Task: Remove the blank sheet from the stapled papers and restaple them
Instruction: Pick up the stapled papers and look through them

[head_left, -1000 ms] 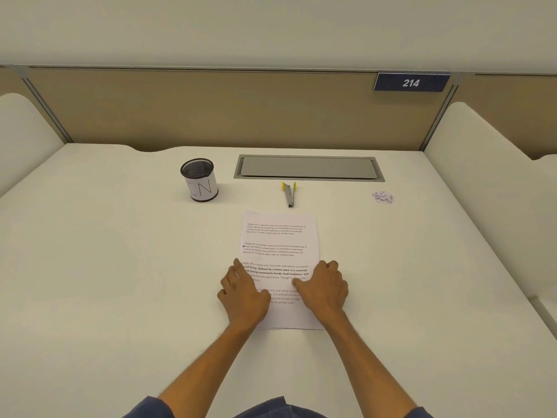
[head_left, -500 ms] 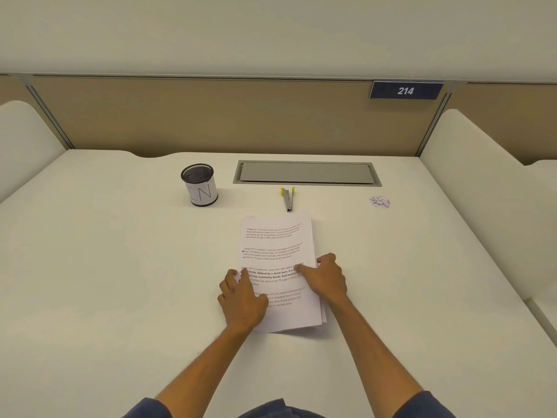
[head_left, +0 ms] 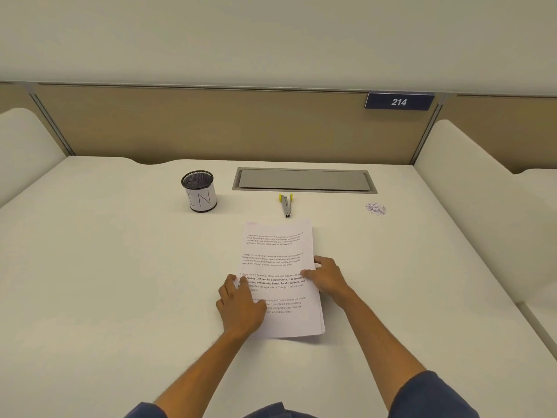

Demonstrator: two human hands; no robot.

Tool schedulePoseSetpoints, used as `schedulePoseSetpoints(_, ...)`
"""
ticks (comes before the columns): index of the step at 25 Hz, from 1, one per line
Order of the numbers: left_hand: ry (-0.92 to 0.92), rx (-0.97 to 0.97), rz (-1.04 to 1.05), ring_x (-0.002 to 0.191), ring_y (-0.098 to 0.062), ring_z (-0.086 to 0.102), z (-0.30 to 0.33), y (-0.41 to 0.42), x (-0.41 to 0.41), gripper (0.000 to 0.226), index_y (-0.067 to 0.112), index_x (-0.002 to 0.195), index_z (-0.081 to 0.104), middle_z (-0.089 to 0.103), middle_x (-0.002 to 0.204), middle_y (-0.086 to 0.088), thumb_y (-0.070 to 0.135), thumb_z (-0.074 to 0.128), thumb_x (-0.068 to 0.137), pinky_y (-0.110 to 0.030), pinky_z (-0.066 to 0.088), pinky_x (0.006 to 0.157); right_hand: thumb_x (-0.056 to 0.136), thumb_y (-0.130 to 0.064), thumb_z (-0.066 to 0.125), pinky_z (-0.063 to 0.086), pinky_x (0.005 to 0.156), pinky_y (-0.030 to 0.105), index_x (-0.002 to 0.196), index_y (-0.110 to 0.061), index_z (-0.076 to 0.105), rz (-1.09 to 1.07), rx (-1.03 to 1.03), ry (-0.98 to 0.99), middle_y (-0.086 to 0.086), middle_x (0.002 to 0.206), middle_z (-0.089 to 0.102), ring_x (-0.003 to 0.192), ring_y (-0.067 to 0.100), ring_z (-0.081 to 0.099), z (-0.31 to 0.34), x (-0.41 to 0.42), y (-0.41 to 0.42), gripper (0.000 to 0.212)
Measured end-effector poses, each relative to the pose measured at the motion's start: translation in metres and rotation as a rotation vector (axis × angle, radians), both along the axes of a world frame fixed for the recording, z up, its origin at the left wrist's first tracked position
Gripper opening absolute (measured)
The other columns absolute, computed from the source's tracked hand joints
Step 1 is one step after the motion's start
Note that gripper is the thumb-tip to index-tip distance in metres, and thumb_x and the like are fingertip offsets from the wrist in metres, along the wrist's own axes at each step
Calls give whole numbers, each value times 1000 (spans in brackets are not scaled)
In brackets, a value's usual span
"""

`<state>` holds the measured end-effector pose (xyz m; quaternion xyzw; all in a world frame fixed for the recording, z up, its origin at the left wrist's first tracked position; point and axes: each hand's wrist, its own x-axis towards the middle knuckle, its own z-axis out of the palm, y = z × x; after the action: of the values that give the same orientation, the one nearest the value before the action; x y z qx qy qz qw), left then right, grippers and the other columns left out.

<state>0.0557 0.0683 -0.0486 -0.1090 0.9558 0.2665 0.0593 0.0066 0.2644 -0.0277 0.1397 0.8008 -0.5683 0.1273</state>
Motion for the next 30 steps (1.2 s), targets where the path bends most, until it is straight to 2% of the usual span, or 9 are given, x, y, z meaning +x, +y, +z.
schedulePoseSetpoints(2,18,32,20,139,-26,19,4,-3,-3,66,17,145,31,24,151,-6,32,60,87,-40,23,110,86,-7,66,56,89,40,121,-12,62,22,-78,54,3,114,71,95,22,70,1,3,3,35)
schedulePoseSetpoints(5,43,174,92,139,-29,25,15,-12,-17,77,15,149,26,31,151,-9,45,62,88,-45,23,111,89,-8,66,58,67,26,122,-14,62,22,-238,118,6,106,73,85,18,73,16,9,7,35)
schedulePoseSetpoints(7,4,452,145,137,-30,36,27,-24,-34,97,15,151,23,40,148,-9,59,68,78,-48,30,112,89,-10,66,54,61,21,123,-16,61,38,-293,149,7,107,73,84,20,73,29,11,10,35)
schedulePoseSetpoints(9,-13,797,195,120,-27,58,47,-38,-49,104,14,146,33,58,135,-10,65,74,66,-49,45,103,89,-12,67,59,71,32,125,-18,60,67,-345,178,8,107,73,90,25,73,42,9,12,37)
schedulePoseSetpoints(11,-46,1059,142,102,-27,69,70,-51,-62,69,10,134,53,69,119,-11,49,72,80,-47,53,94,89,-12,66,59,77,35,124,-17,61,88,-361,216,8,107,74,93,27,72,55,7,11,36)
schedulePoseSetpoints(13,-75,1198,33,104,-30,69,89,-56,-71,41,8,126,60,70,117,-12,30,62,92,-49,53,94,88,-10,66,58,74,29,121,-13,63,104,-383,261,9,106,74,93,26,72,68,3,10,33)
schedulePoseSetpoints(17,50,1236,-17,102,-31,69,111,-49,-78,24,10,118,65,72,113,-11,14,55,96,-44,56,85,90,-6,64,58,74,27,119,-10,65,94,-373,355,7,104,75,90,23,73,85,-3,5,29)
schedulePoseSetpoints(25,191,1143,-102,96,-26,71,124,-32,-81,22,15,116,66,74,108,-7,14,53,98,-39,57,79,90,-8,63,59,73,31,107,-7,71,-53,-373,461,7,98,75,83,21,72,100,-9,-2,18)
schedulePoseSetpoints(30,240,1104,-172,86,-19,72,133,-31,-82,20,21,110,67,75,97,1,14,61,92,-28,58,68,84,-11,70,60,70,35,99,-10,72,-97,-347,495,7,95,75,79,25,72,111,-7,-3,14)
